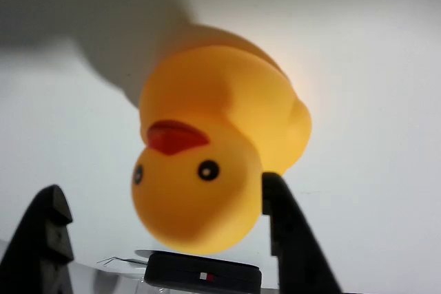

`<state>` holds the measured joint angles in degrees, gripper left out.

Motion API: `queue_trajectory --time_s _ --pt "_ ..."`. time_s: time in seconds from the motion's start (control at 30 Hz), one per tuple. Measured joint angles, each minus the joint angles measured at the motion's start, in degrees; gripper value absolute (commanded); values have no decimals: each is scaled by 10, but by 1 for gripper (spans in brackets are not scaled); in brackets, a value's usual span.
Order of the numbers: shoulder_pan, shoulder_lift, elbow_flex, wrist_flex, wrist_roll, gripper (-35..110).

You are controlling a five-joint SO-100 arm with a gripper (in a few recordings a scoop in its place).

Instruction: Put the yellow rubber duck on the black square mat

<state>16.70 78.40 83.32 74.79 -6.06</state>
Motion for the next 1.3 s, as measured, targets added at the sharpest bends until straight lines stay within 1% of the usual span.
queue_trajectory --time_s 1.0,1.3 --pt "2 0 -2 0 0 32" --pt "51 0 -2 0 -2 32"
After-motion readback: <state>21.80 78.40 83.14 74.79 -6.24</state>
